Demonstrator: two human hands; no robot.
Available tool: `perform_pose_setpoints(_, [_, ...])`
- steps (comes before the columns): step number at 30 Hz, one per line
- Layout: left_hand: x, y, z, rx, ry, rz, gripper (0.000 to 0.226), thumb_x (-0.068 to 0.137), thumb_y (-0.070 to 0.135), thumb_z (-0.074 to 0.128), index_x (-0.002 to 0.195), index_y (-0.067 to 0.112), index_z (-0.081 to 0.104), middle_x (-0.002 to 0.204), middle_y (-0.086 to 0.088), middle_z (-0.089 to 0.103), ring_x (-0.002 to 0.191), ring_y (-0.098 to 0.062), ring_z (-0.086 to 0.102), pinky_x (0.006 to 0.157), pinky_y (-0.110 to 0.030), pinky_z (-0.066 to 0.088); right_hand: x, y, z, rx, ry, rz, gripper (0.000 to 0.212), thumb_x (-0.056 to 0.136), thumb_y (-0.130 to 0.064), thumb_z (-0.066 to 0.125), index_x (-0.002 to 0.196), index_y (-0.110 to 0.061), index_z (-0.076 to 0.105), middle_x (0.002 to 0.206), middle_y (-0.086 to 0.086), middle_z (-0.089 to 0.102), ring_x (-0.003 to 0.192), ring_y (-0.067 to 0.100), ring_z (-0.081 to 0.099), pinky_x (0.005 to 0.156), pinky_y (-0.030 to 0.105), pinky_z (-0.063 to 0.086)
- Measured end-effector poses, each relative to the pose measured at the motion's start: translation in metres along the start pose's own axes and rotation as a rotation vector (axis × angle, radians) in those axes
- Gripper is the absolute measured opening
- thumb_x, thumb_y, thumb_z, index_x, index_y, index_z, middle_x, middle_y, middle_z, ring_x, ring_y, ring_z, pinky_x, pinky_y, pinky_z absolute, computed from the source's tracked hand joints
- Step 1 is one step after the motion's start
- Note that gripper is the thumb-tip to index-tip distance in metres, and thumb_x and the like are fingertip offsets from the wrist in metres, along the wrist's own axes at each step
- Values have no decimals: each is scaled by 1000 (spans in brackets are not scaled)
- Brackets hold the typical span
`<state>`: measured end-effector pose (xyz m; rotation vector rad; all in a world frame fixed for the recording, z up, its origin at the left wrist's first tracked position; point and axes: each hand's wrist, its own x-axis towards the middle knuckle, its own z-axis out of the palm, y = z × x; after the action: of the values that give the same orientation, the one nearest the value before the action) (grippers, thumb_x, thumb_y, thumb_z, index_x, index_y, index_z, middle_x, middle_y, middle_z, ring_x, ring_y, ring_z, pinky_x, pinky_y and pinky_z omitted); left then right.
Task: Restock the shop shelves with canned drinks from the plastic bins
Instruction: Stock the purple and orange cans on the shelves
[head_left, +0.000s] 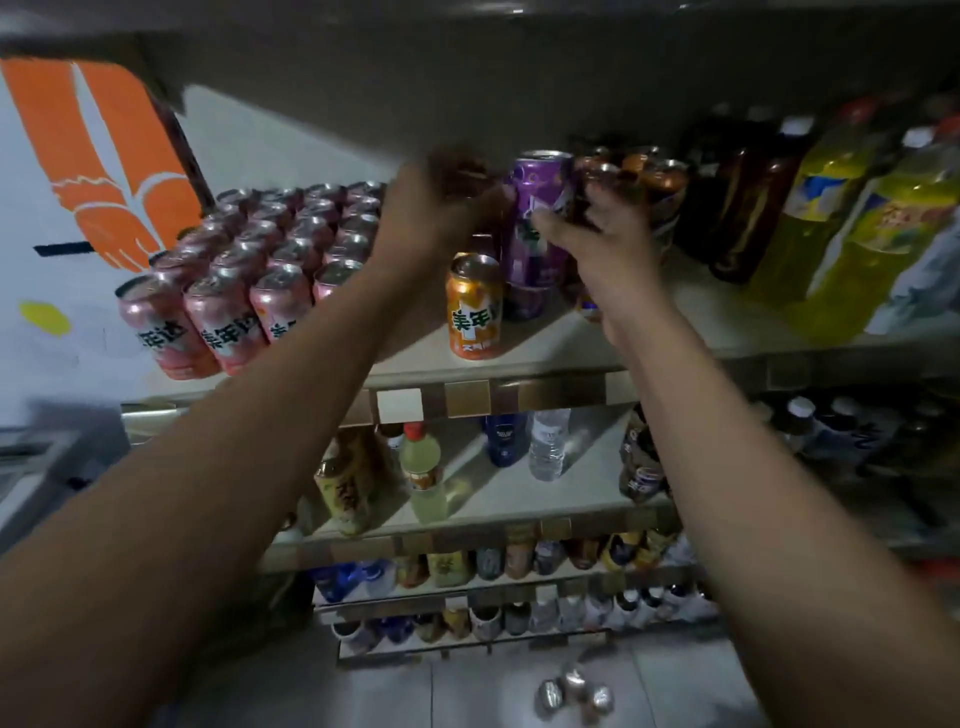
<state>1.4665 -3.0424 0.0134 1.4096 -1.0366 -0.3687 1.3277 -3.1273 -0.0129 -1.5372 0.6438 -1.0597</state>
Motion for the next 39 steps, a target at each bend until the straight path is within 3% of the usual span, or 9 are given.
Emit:
perform_pose_setpoints(2, [12, -10, 7, 163, 6, 30, 33, 85, 17, 78, 117, 15, 71, 99, -3, 76, 88, -19, 75, 77, -39, 63, 12, 21, 0, -20, 14, 25, 44, 91, -17, 73, 132, -20, 59, 99, -26, 60, 90, -17, 58, 93, 18, 48])
perform_pose_setpoints(5, [16, -24, 14, 390, -21, 70, 44, 73, 37, 74, 115, 26, 76, 96, 0, 78, 88, -16, 75, 82, -43, 61, 20, 53, -2, -42, 53, 44, 60, 88, -21, 76, 143, -14, 51, 133, -3, 59, 125, 8, 54, 112, 36, 43])
perform_pose_setpoints(9, [19, -34, 23, 706, -75, 105, 48, 70, 50, 58, 111, 34, 76, 103, -1, 78, 97, -19, 72, 87, -39, 57, 20, 81, -5, -127, 57, 66, 68, 86, -28, 75, 148, -18, 47, 143, 4, 53, 132, 17, 49, 113, 45, 43])
perform_pose_setpoints(16, [22, -54, 25, 985, -22, 156, 36, 76, 56, 61, 105, 39, 76, 109, 11, 74, 114, -25, 62, 105, -46, 41, 22, 106, -6, -226, -5, 83, 67, 90, -13, 68, 151, -14, 41, 152, 11, 46, 140, 25, 43, 116, 42, 39])
perform_pose_setpoints(23, [11, -58, 30, 1142, -5, 232, 24, 89, 45, 64, 112, 43, 74, 126, 4, 67, 131, -31, 45, 107, -43, 28, 18, 109, -5, -285, -1, 51, 65, 90, -23, 74, 148, -21, 46, 145, 2, 54, 131, 17, 52, 106, 32, 47])
perform_pose_setpoints(27, [-3, -63, 29, 952, 117, 290, 29, 87, 30, 58, 112, 31, 72, 123, 4, 65, 118, -28, 52, 97, -39, 41, 12, 106, -6, -249, 14, 73, 64, 91, -23, 71, 149, -23, 46, 145, -1, 55, 132, 13, 51, 109, 31, 45])
perform_pose_setpoints(31, [-46, -71, 38, 506, 157, 294, 22, 89, 9, 56, 103, 16, 70, 96, 6, 68, 87, -3, 60, 74, -24, 47, -9, 99, -17, -116, 93, 30, 60, 94, -6, 62, 150, -18, 46, 145, -2, 56, 132, 7, 51, 110, 25, 42])
perform_pose_setpoints(33, [-59, -76, 45, 330, 114, 147, 25, 91, 12, 56, 110, 18, 72, 98, 12, 71, 88, 4, 64, 82, -21, 53, -26, 93, -20, -84, 90, 34, 58, 96, -6, 62, 151, -15, 42, 150, 1, 51, 138, 9, 47, 114, 26, 40])
perform_pose_setpoints(39, [-92, -86, 56, 54, -49, -114, 36, 97, 19, 54, 131, 21, 63, 125, 7, 69, 117, -9, 64, 106, -45, 51, -83, 85, -35, -96, 132, 59, 57, 98, -3, 58, 152, -12, 41, 152, 4, 49, 139, 11, 46, 116, 26, 38])
